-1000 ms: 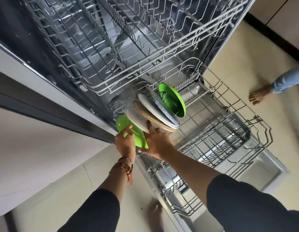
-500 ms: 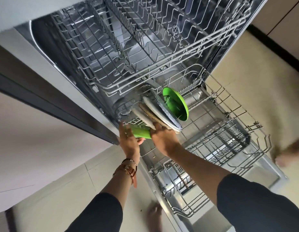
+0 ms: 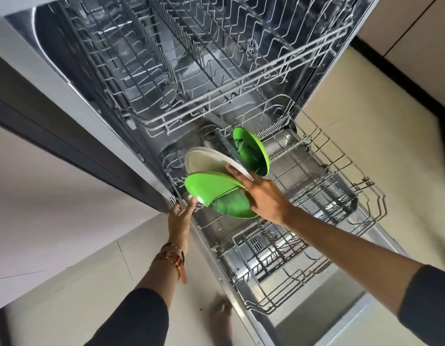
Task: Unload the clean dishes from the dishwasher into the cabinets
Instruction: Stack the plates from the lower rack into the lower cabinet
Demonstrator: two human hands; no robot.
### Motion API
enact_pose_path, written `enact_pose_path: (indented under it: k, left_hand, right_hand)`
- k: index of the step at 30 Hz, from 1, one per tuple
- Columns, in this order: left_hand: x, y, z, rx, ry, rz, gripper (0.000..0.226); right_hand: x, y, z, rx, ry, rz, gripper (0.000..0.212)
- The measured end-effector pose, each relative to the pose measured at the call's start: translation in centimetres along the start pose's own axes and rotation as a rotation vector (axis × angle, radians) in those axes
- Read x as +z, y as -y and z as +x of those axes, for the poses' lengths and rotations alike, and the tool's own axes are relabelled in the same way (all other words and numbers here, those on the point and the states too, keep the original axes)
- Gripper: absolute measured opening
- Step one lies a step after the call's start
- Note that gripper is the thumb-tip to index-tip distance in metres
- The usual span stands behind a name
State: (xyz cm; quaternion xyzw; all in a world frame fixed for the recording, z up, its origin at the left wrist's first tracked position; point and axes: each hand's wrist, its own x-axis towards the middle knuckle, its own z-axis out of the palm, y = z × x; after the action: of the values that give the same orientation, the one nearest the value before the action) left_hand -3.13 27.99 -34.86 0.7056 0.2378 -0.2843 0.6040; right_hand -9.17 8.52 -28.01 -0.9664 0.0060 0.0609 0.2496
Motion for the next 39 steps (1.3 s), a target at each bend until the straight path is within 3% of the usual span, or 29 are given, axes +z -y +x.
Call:
enact_pose_path:
  k: [4,6,9,11,14,16,19,24,28,30,34,39]
  left_hand:
    - [-1.2,1.2,0.1,-0.078,0.135,-0.075,0.053]
    - [-2.4,1.9,0.3,-0.104,0.118,-0.147,0.064]
    - [-4.4,2.5,1.0,-0.144,0.098,-0.177,0.058]
    - [-5.2,2.4,1.1,-0.174,0.117,-0.158,0.060]
    - [-5.7,2.2,1.2,-0.183,0.077,-0.153,0.039]
    - [-6.2,1.9,1.3,-0.186,0.050,-0.187,0.036]
    - [-7.2,2.2,1.6,-0.185,0.148,-0.285,0.061]
    - [-8.4,2.8,0.8,-0.233,0.258,-0.459,0.033]
    - [-8.6,3.3,0.5,-0.239,0.194,-0.589,0.020]
    - [-8.5,3.3,0.3,-0.221,0.178,-0.618,0.020]
    - [-8.8,3.5,0.6,-0.212,0.197,-0.625,0.029]
    - [-10.0,4.1,0.9,-0.206,0.210,-0.592,0.042]
  right_hand:
    - [-0.2,1.0,-0.3,-0.013,0.037,0.396,0.102]
    - [0.4,1.0,0.1,0.077,0.049,0.539,0.097]
    - [1.8,0.6,1.4,0.219,0.067,0.719,0.090]
    - [2.4,0.6,2.0,0.305,0.109,0.799,0.077]
    - [3.1,0.9,2.9,0.412,0.091,0.811,0.060]
    - [3.9,0.8,3.6,0.442,0.071,0.748,0.053]
    - [4.8,1.3,4.5,0.503,0.087,0.670,0.048]
    - [5.3,2.7,4.8,0.495,0.062,0.615,0.056]
    - [5.6,3.5,4.8,0.425,0.125,0.378,0.067]
    - [5.1,3.2,4.9,0.419,0.119,0.250,0.059]
    - [3.8,2.8,5.4,0.368,-0.068,-0.001,0.030]
    - [3.6,2.9,6.3,0.297,-0.003,-0.270,0.030]
